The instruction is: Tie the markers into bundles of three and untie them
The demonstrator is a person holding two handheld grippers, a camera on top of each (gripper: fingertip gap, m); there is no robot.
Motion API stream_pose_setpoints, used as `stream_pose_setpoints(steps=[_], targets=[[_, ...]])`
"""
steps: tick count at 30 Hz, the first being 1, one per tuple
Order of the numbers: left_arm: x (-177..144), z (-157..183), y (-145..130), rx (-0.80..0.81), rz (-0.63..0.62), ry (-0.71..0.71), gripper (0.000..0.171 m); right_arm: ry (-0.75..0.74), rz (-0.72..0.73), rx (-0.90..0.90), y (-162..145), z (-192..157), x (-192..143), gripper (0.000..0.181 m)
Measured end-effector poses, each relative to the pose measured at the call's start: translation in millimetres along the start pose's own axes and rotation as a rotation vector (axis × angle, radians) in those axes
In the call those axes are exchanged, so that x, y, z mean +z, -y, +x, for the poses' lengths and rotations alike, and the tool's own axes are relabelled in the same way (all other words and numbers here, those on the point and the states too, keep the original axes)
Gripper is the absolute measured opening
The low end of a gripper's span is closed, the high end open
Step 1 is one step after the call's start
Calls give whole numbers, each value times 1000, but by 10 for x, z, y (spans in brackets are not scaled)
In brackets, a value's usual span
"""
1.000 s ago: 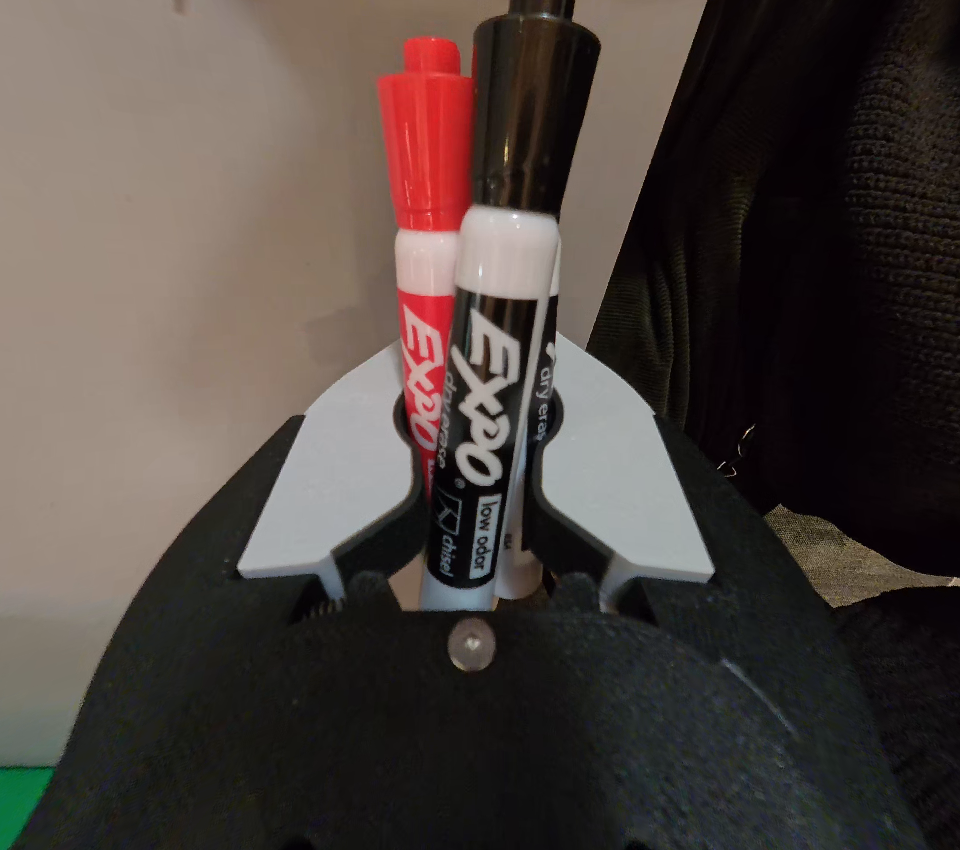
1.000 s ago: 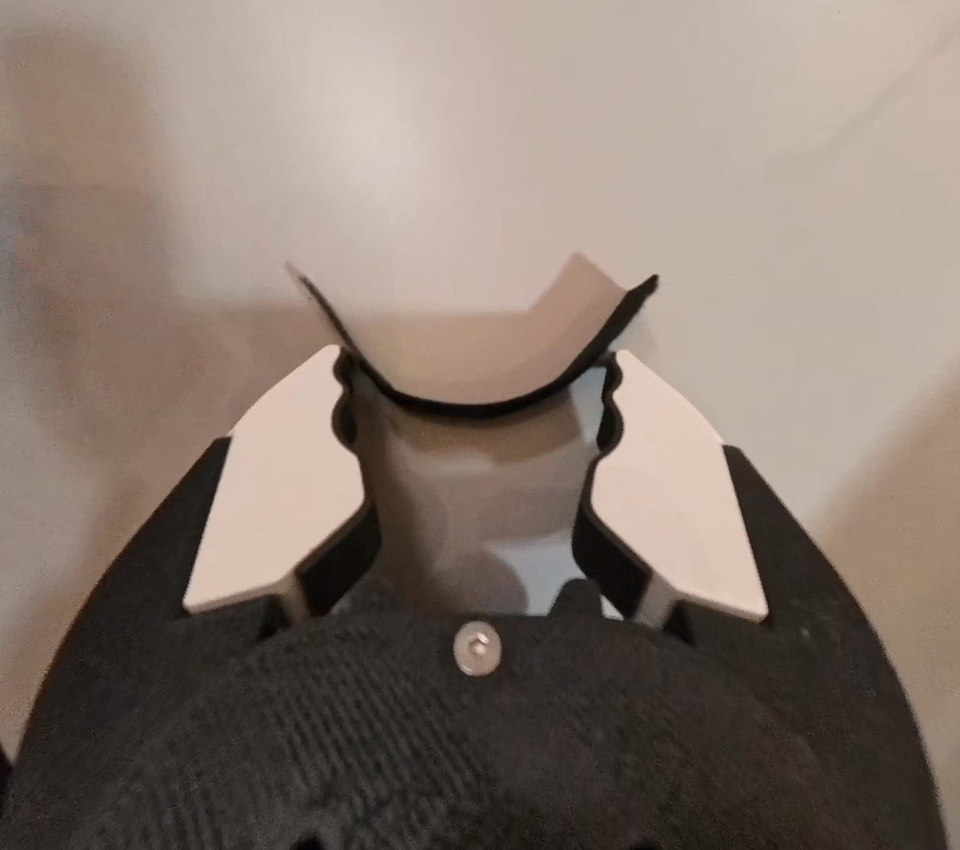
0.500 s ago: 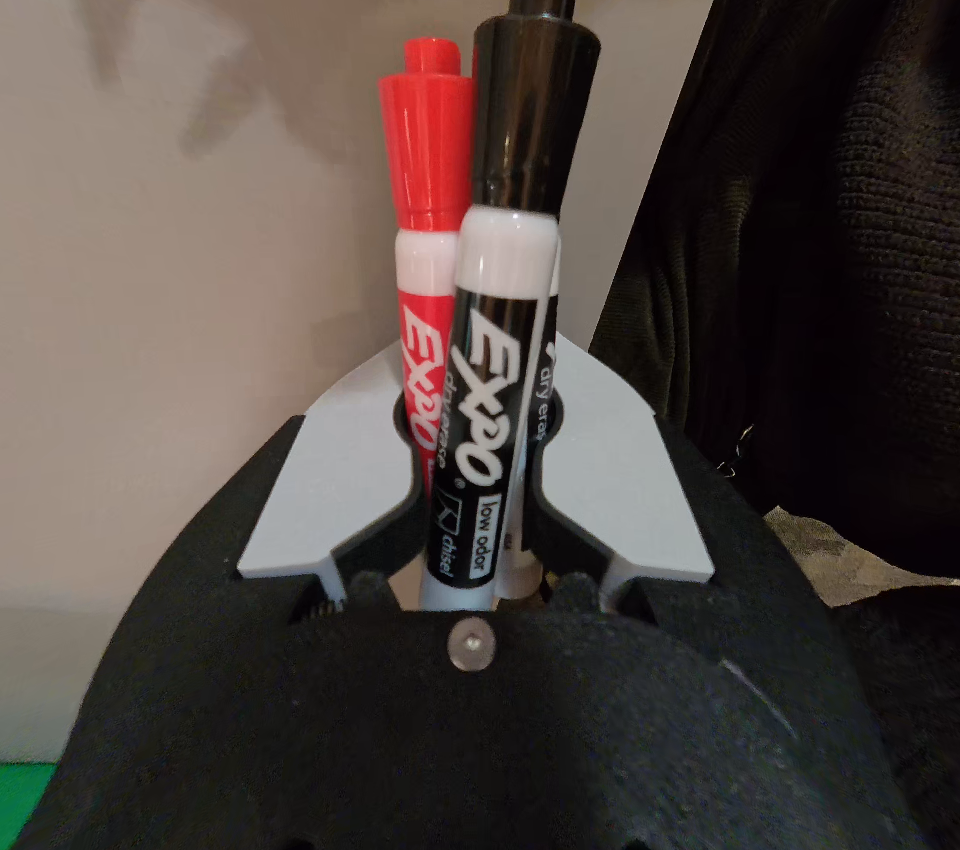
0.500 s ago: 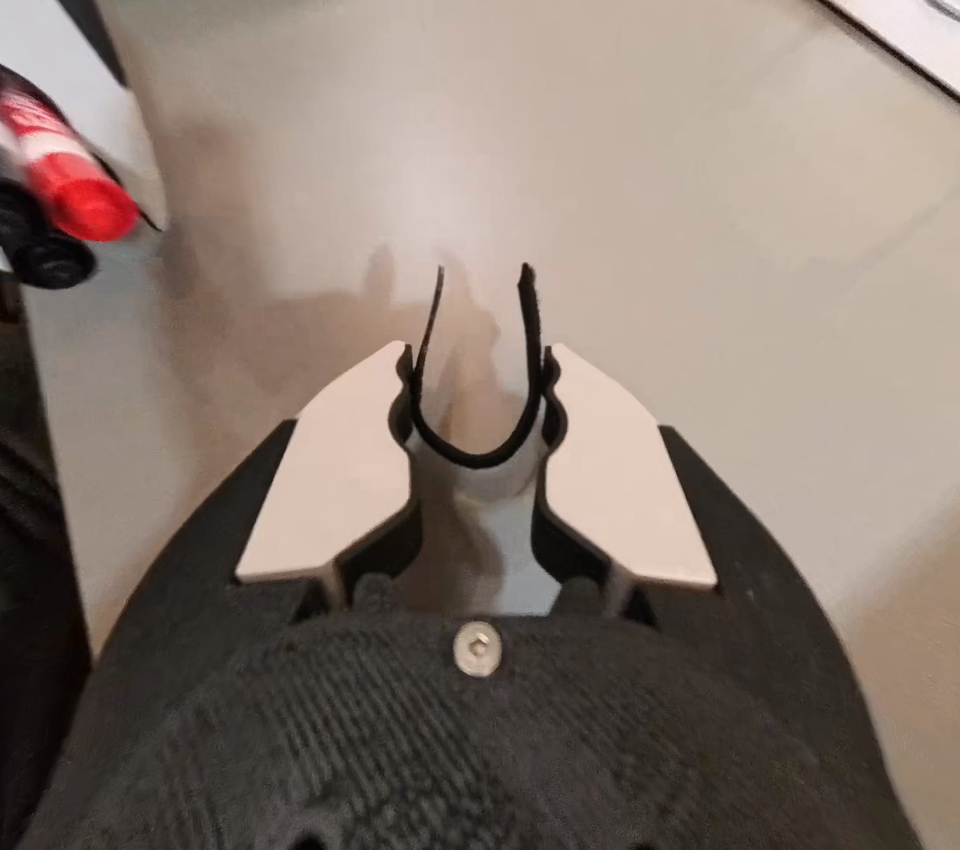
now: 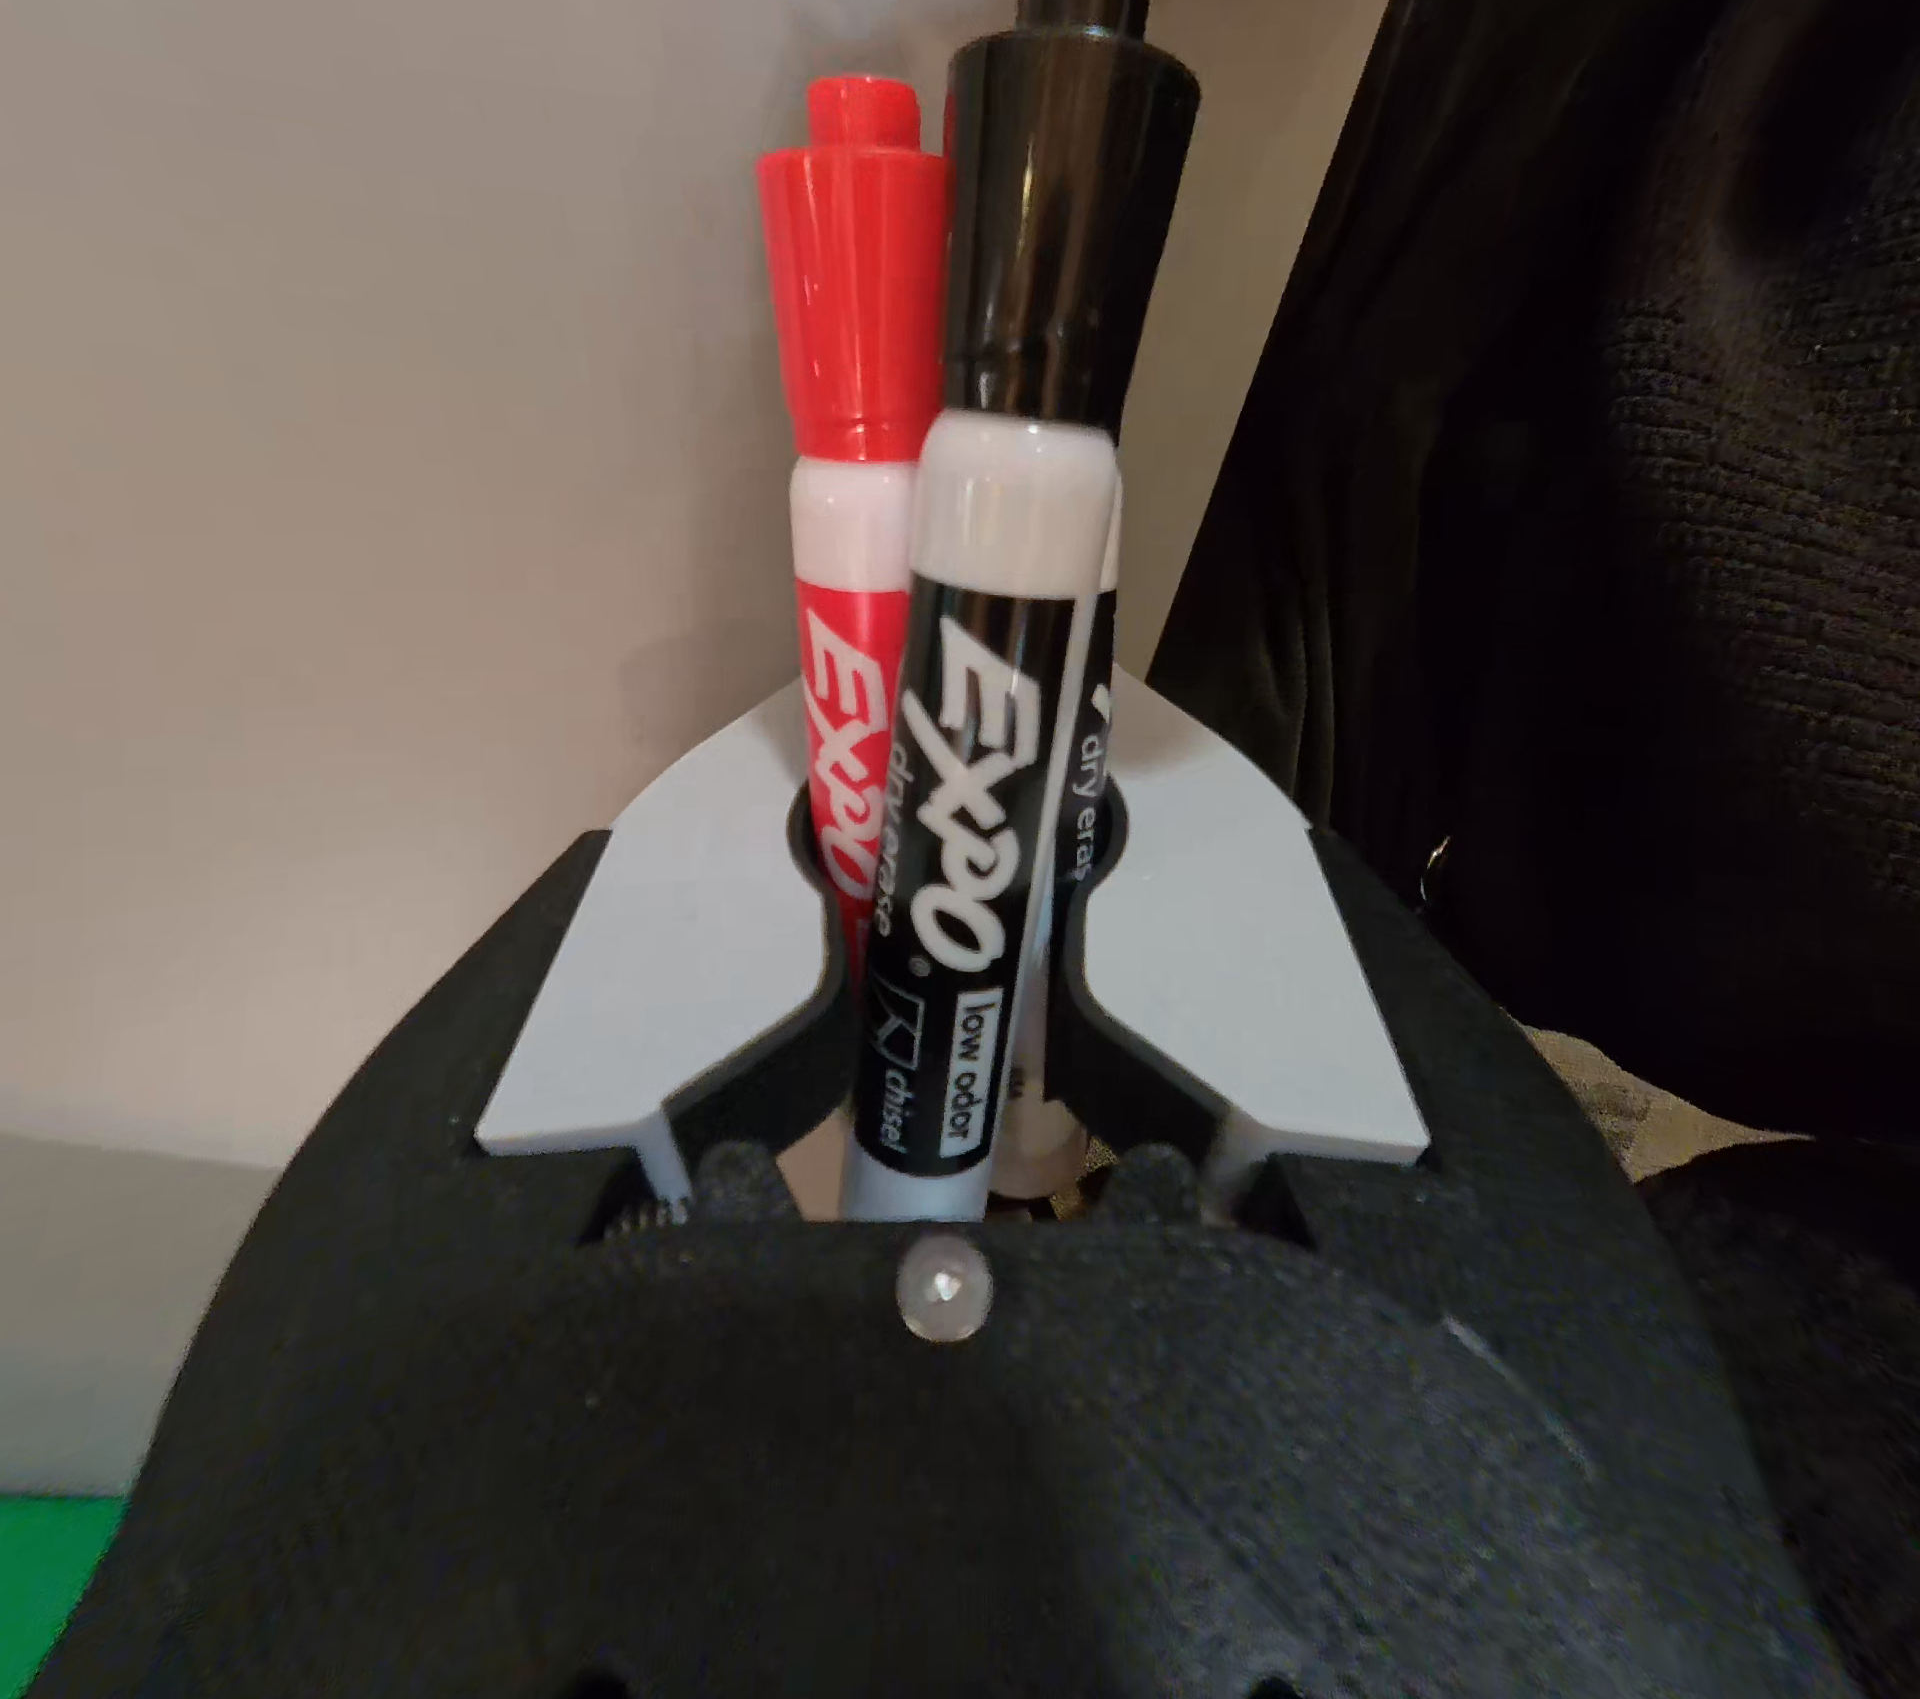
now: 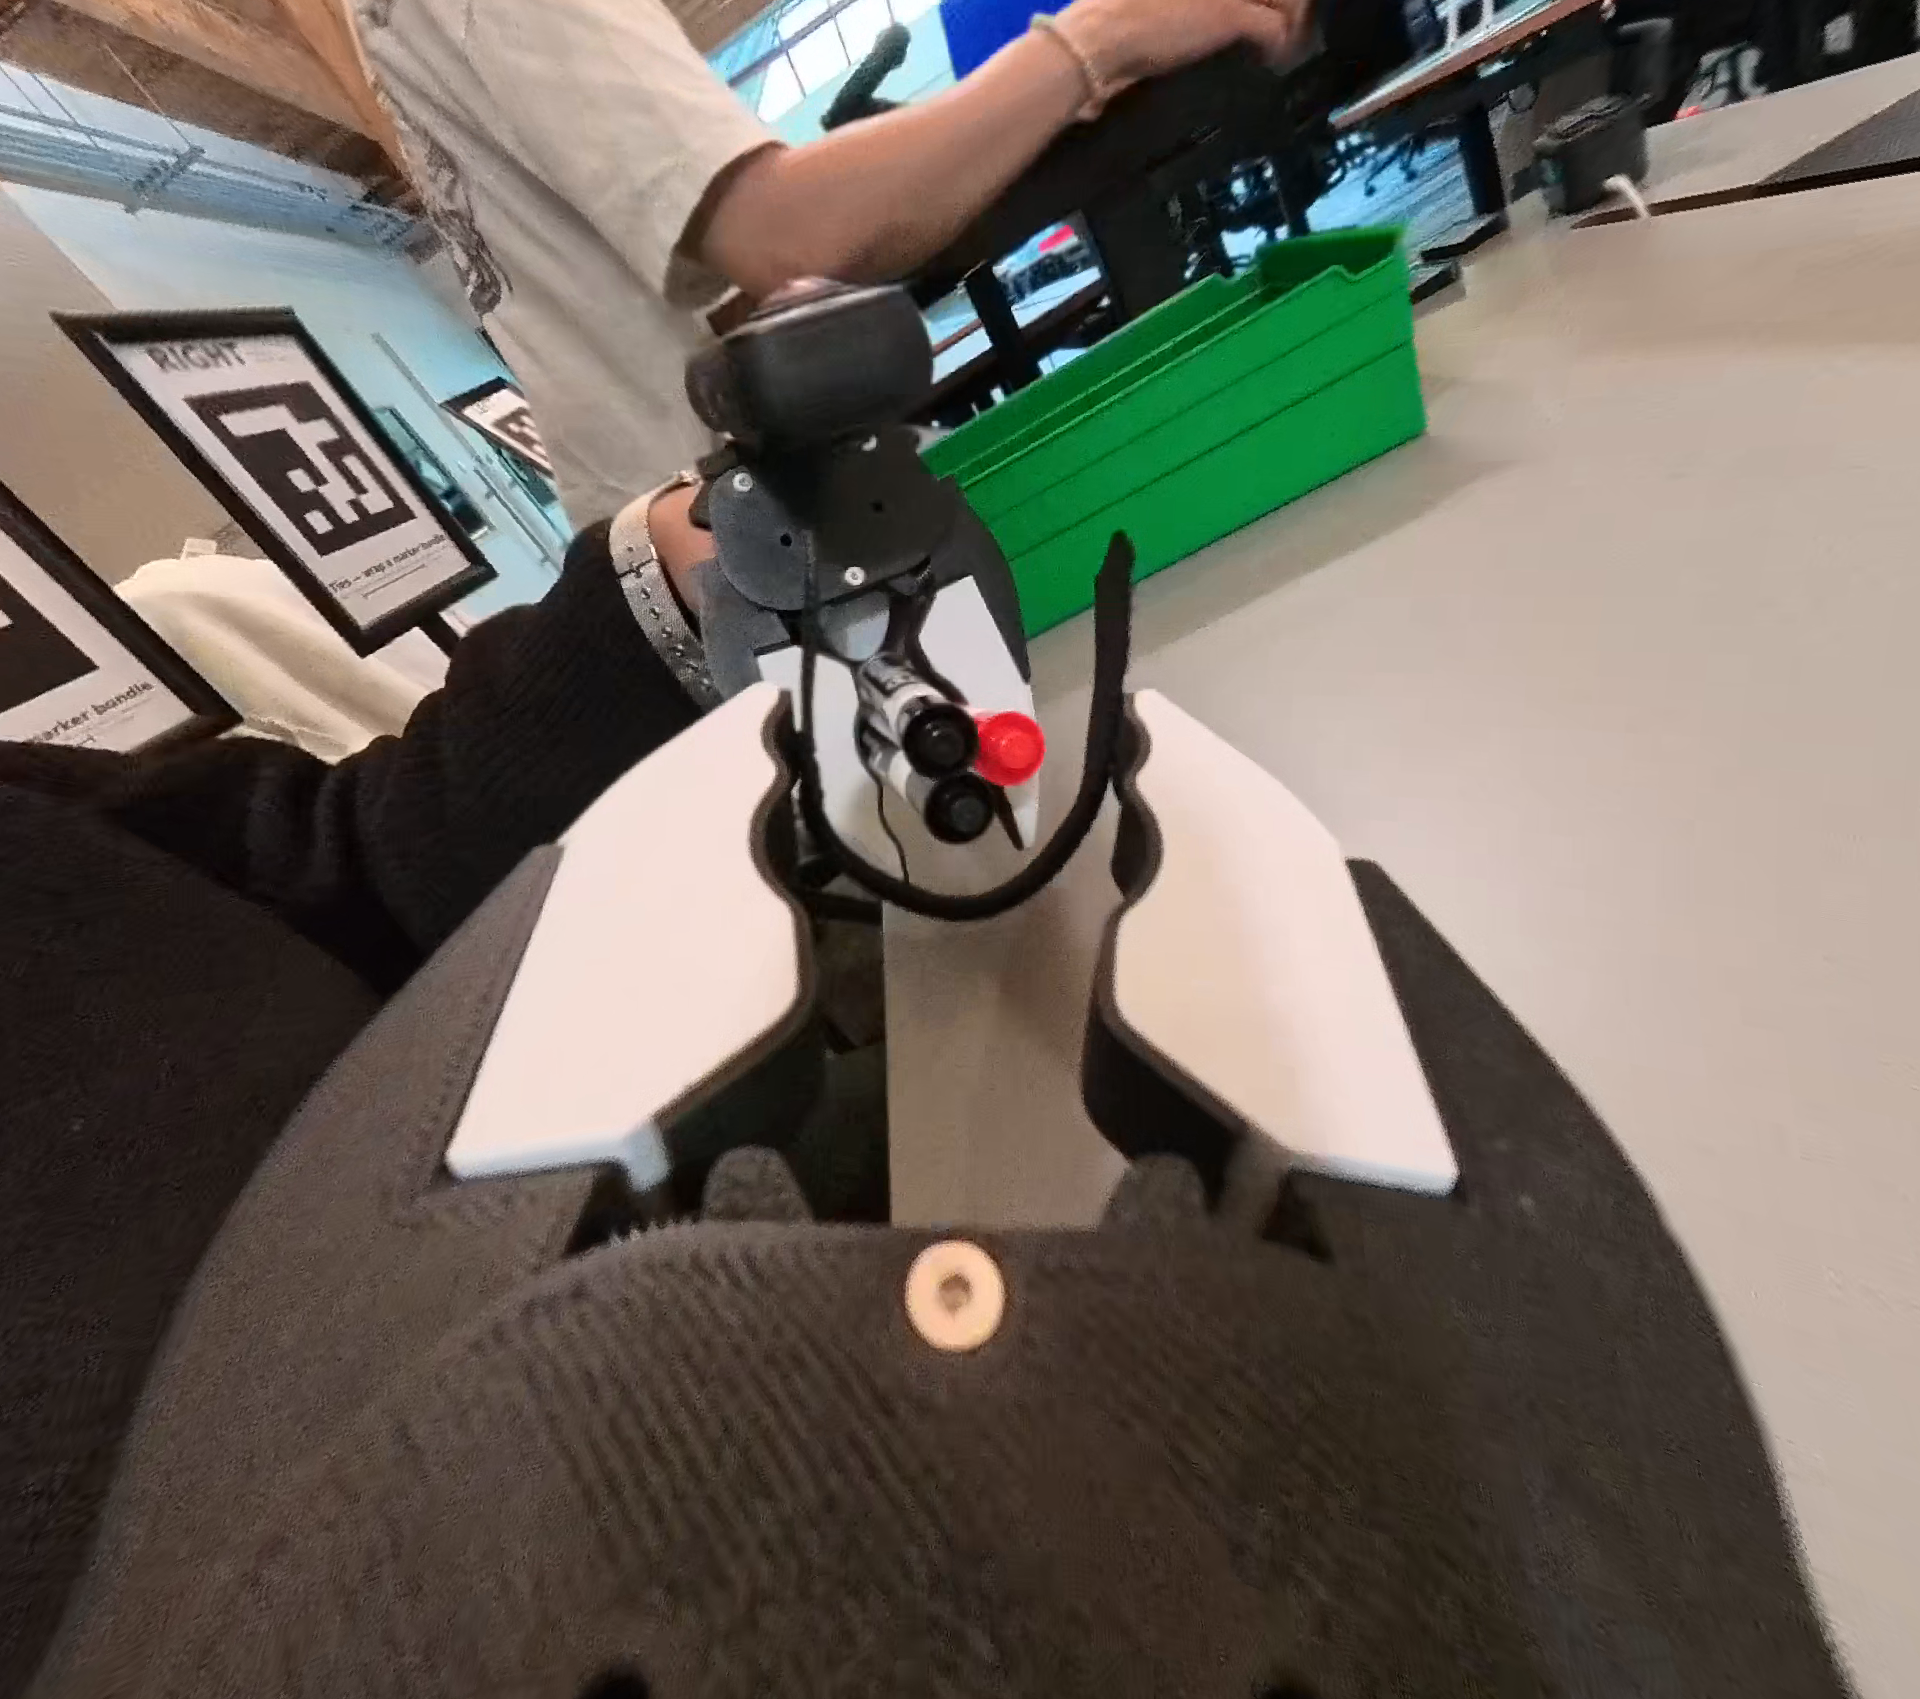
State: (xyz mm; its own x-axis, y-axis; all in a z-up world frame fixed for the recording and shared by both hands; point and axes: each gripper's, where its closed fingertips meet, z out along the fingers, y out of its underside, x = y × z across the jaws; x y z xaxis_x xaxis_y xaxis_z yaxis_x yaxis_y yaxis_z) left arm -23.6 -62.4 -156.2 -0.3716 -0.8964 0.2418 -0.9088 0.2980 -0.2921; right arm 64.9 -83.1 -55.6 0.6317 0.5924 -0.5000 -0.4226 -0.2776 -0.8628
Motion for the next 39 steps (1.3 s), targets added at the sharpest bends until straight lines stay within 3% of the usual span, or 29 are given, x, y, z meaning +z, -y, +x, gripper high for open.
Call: stream_pose_setpoints(steps=[9, 17, 39], targets=[[-141, 53, 16, 7, 23, 10, 44, -60, 154, 126, -103, -48, 104, 62], [-181, 102, 54, 19, 37, 3, 44, -30, 156, 175, -317, -174, 272, 65], [-38, 188, 138, 54, 12, -27, 43, 35, 158, 218, -403, -241, 410, 61]])
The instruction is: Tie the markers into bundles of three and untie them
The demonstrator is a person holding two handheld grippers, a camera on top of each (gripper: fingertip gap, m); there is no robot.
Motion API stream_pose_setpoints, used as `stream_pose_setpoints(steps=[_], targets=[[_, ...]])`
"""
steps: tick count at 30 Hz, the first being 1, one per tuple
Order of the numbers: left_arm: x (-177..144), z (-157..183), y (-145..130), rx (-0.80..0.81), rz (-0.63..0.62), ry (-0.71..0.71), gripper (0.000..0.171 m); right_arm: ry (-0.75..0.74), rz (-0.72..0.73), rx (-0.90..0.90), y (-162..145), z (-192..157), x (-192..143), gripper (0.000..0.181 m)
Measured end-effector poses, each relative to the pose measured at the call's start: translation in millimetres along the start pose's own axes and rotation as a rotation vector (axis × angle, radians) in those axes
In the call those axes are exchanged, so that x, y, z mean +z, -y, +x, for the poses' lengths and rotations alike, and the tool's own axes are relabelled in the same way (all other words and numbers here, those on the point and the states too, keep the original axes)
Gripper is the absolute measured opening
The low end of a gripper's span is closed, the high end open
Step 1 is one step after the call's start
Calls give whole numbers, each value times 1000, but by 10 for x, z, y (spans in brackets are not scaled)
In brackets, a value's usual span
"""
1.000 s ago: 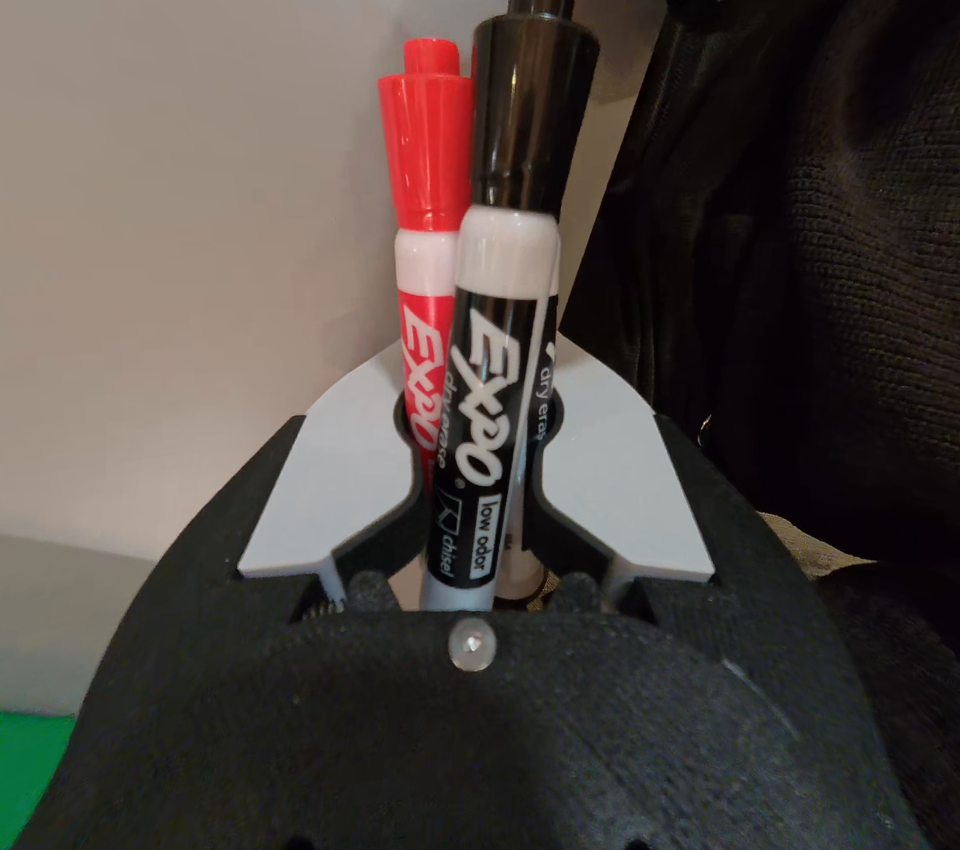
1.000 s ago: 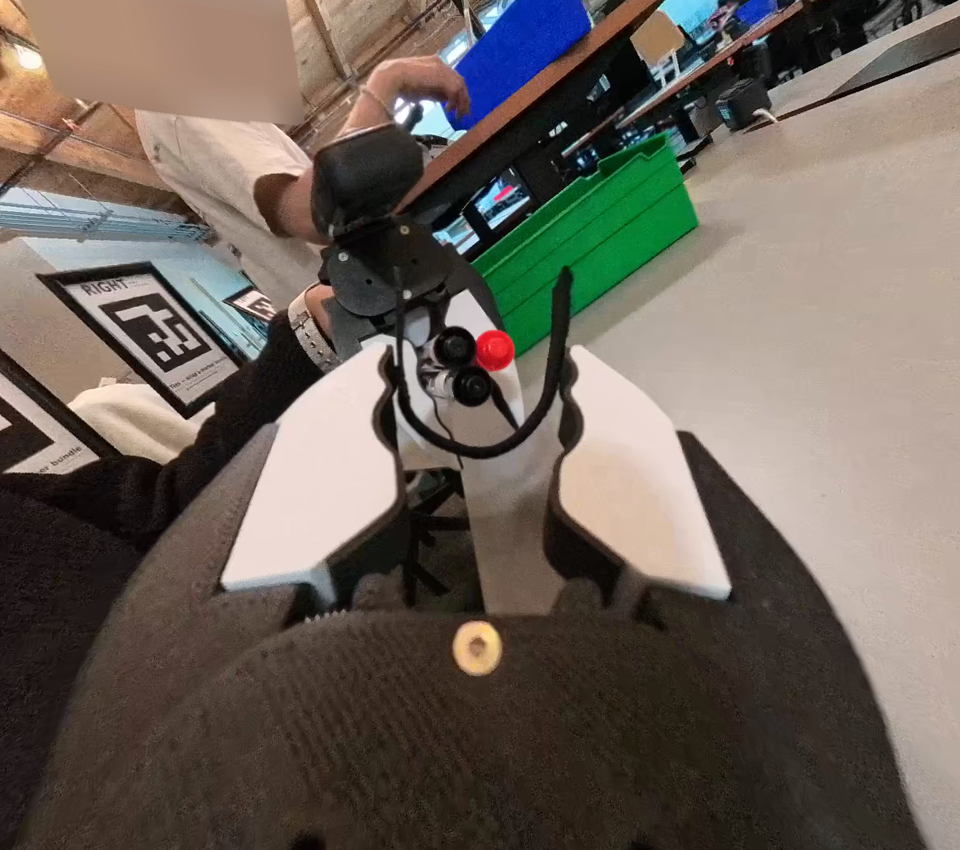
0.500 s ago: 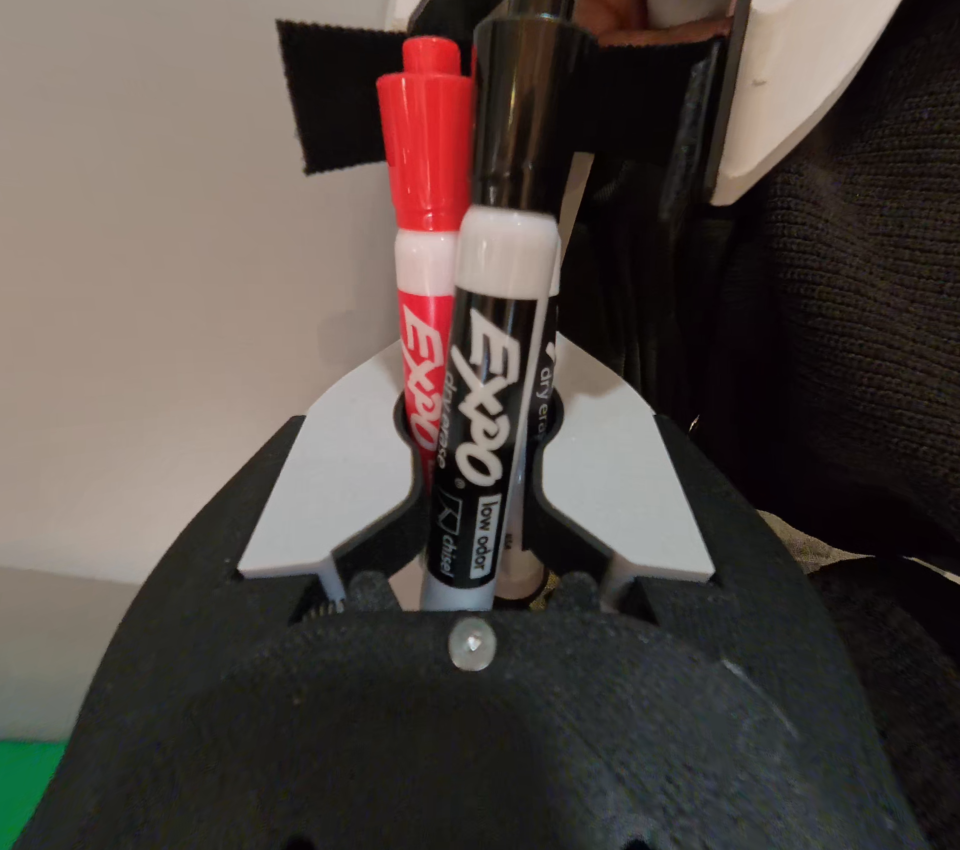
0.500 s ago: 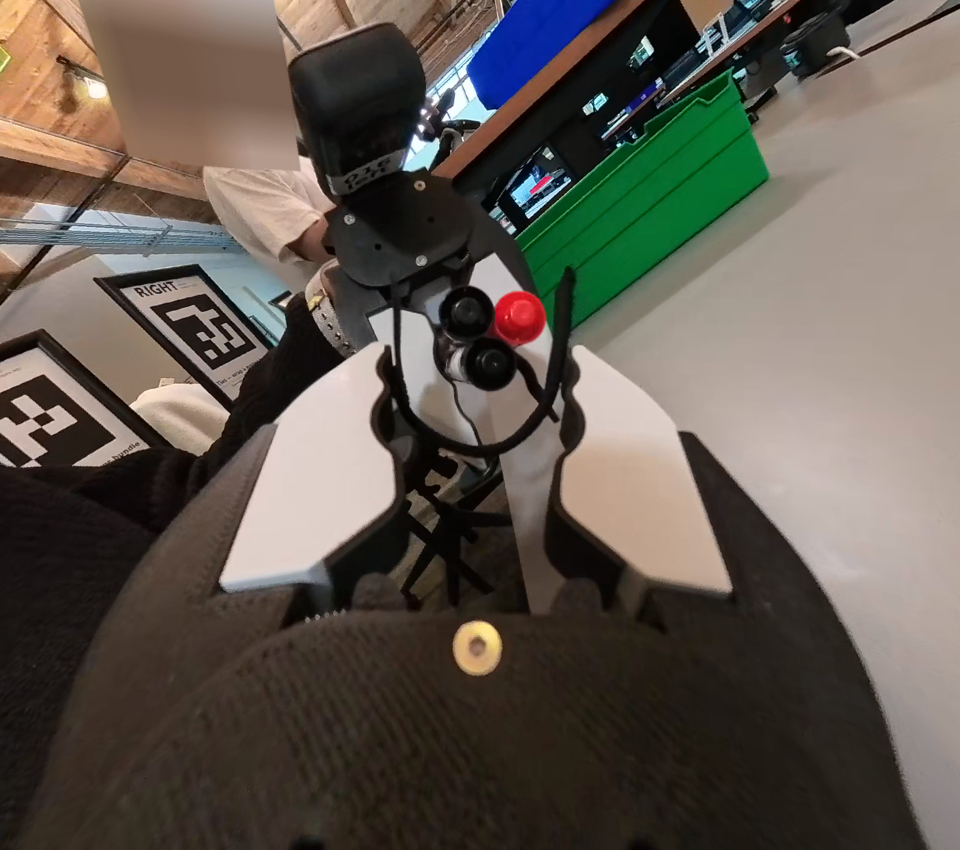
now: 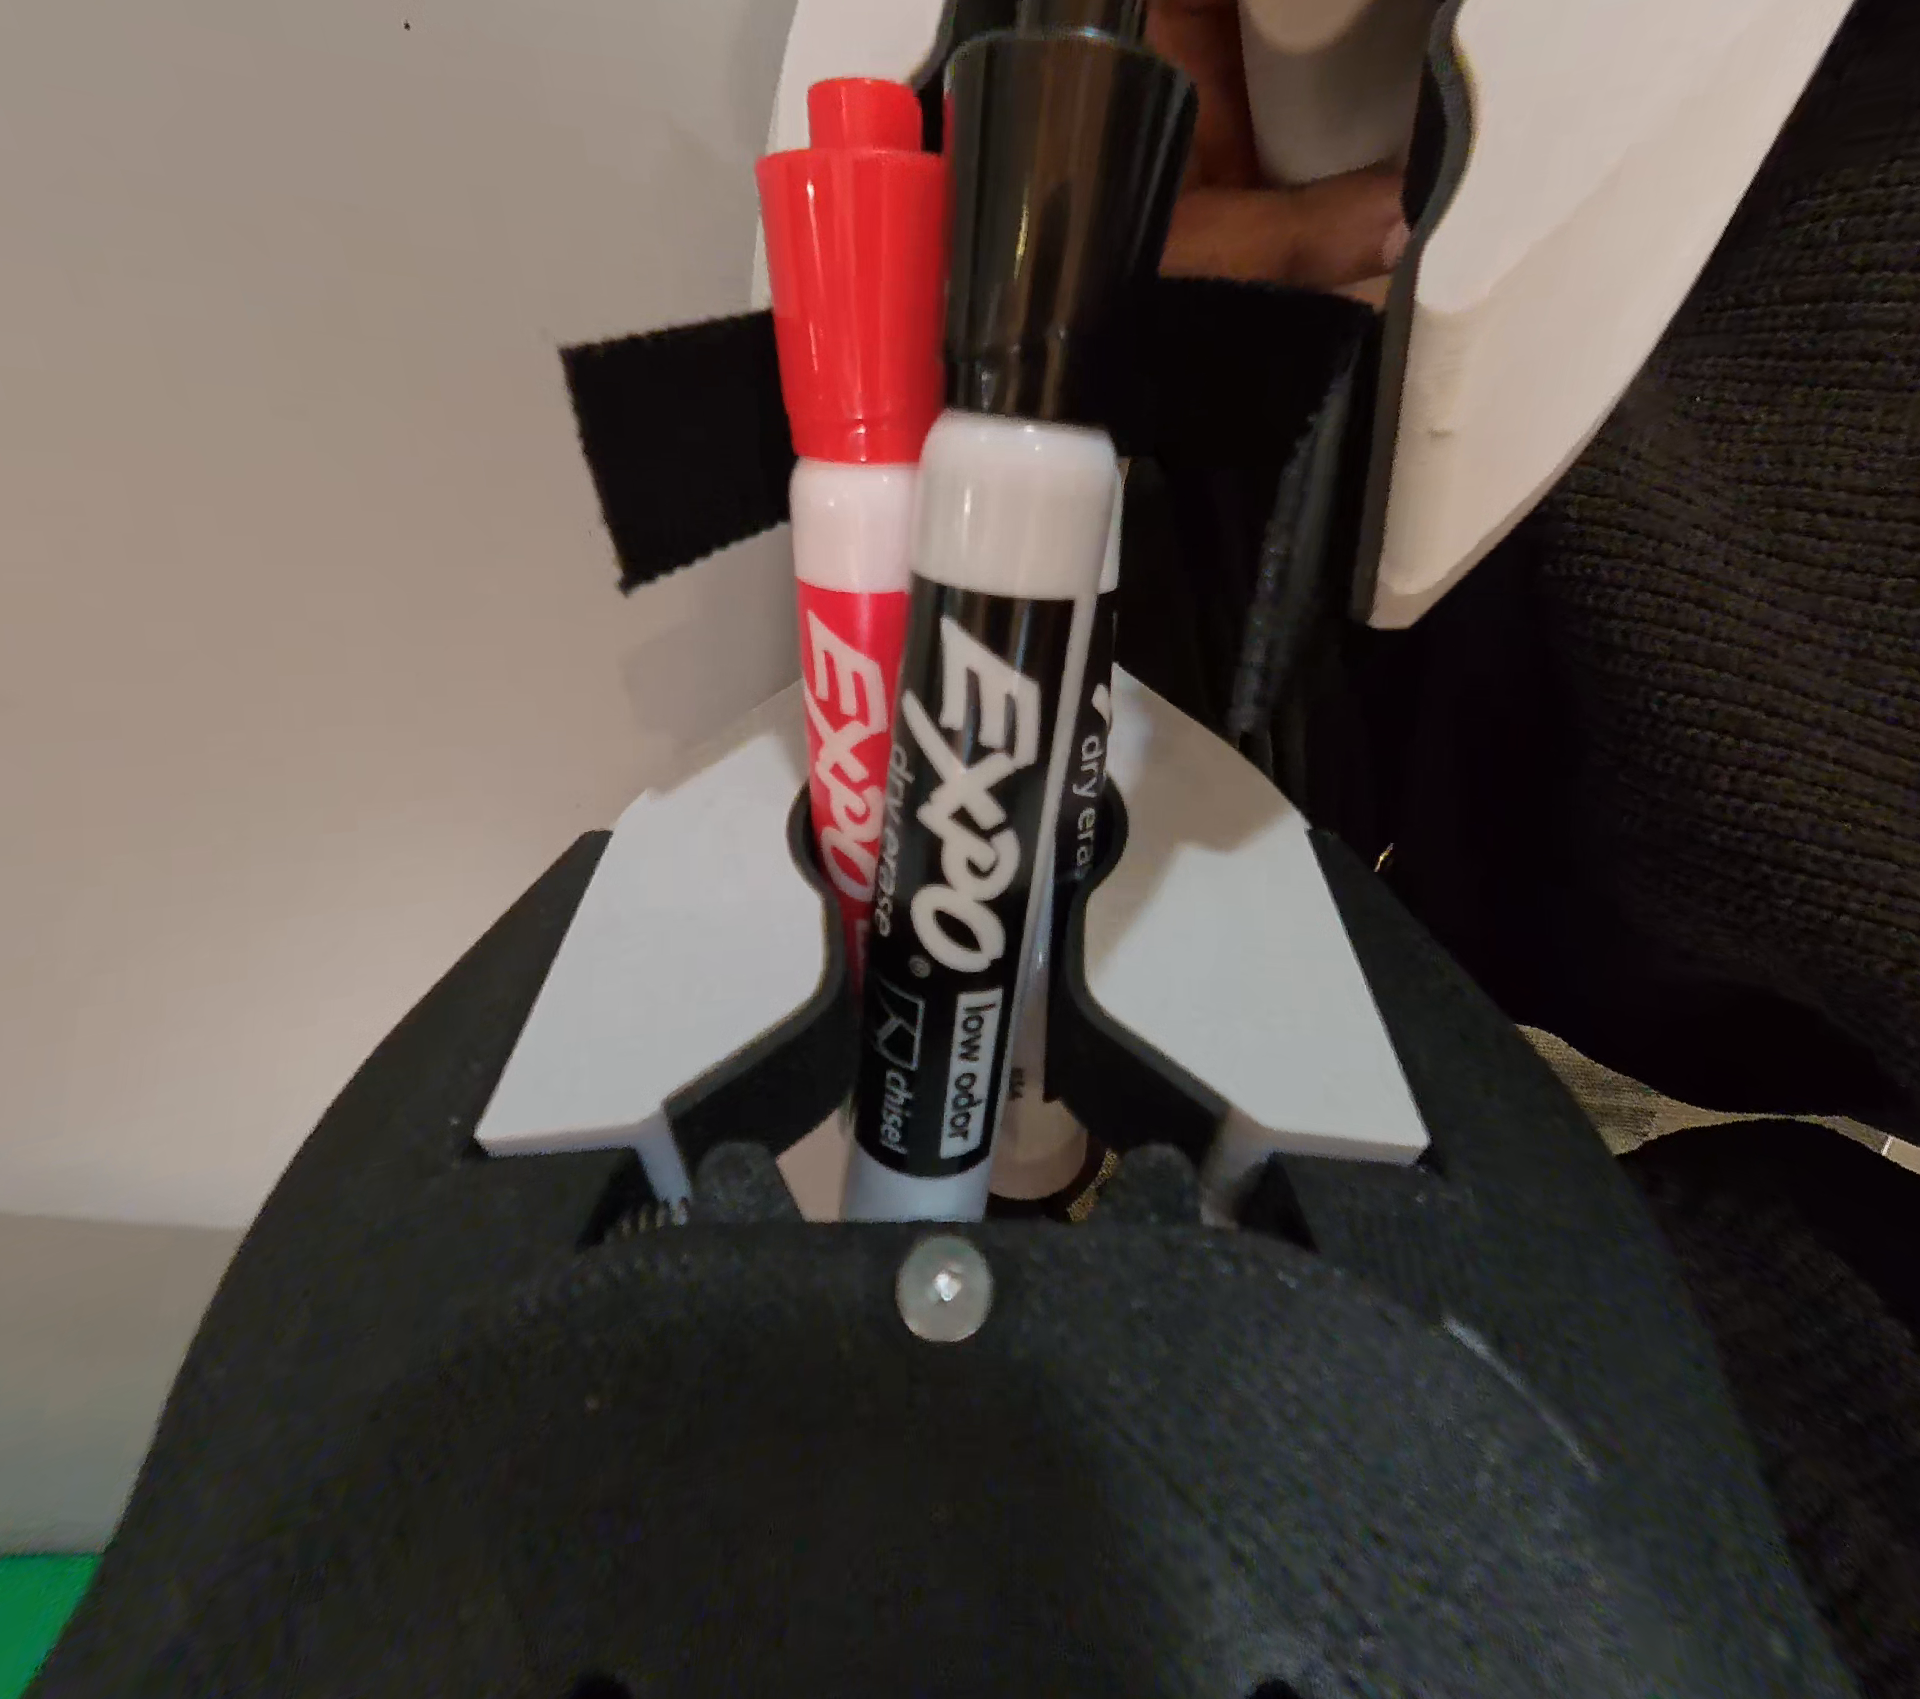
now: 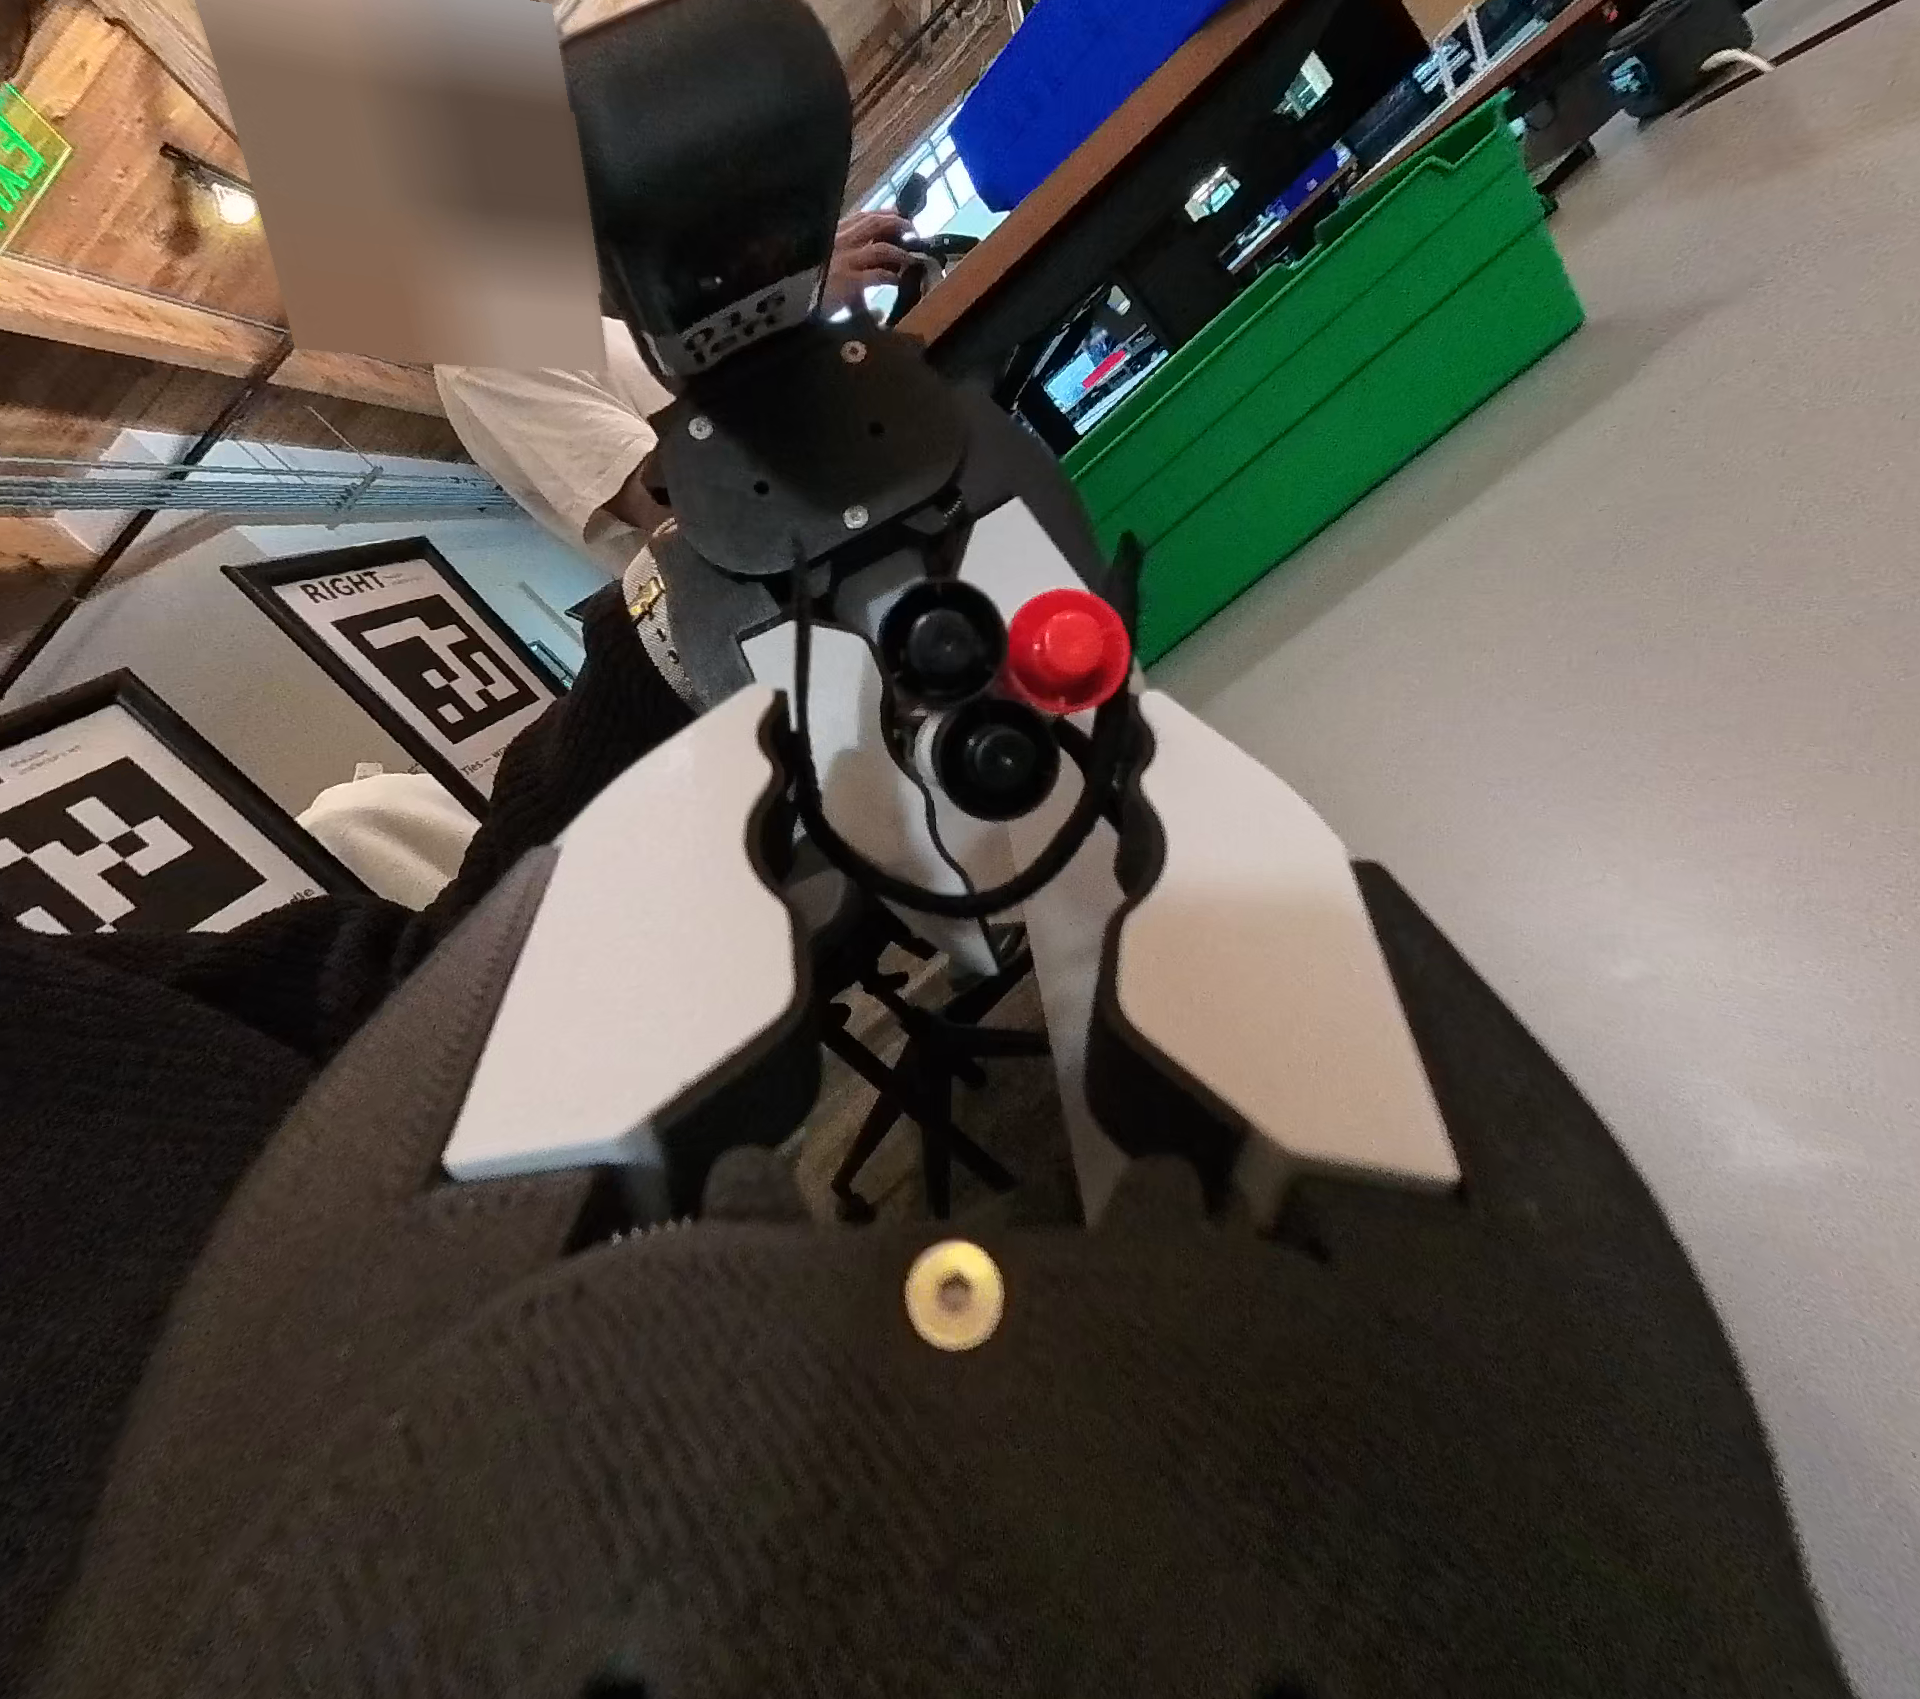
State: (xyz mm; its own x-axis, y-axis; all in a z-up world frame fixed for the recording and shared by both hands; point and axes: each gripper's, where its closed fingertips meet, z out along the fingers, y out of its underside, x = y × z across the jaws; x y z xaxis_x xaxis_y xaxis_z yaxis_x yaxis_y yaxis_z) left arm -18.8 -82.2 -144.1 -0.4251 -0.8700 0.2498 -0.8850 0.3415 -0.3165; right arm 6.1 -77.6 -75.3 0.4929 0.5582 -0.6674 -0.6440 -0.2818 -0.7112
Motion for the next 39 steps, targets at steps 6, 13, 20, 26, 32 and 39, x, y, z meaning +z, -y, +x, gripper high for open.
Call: stream_pose_setpoints(steps=[6, 13, 20, 26, 32, 39], targets=[[17, 18, 12, 6, -3, -1, 42, 4, 14, 3, 15, 3, 16, 59], [44, 52, 27, 15, -11, -4, 42, 6, 4, -8, -15, -19, 50, 59], [61, 67, 25, 17, -14, -6, 43, 0, 22, -2, 30, 2, 38, 58], [70, 79, 27, 18, -14, -7, 42, -5, 34, 0, 54, 2, 40, 58], [79, 97, 29, 20, -16, -8, 43, -11, 42, 2, 63, 4, 47, 58], [94, 110, 14, 15, -25, -10, 43, -31, 13, 3, 41, 26, 62, 55]])
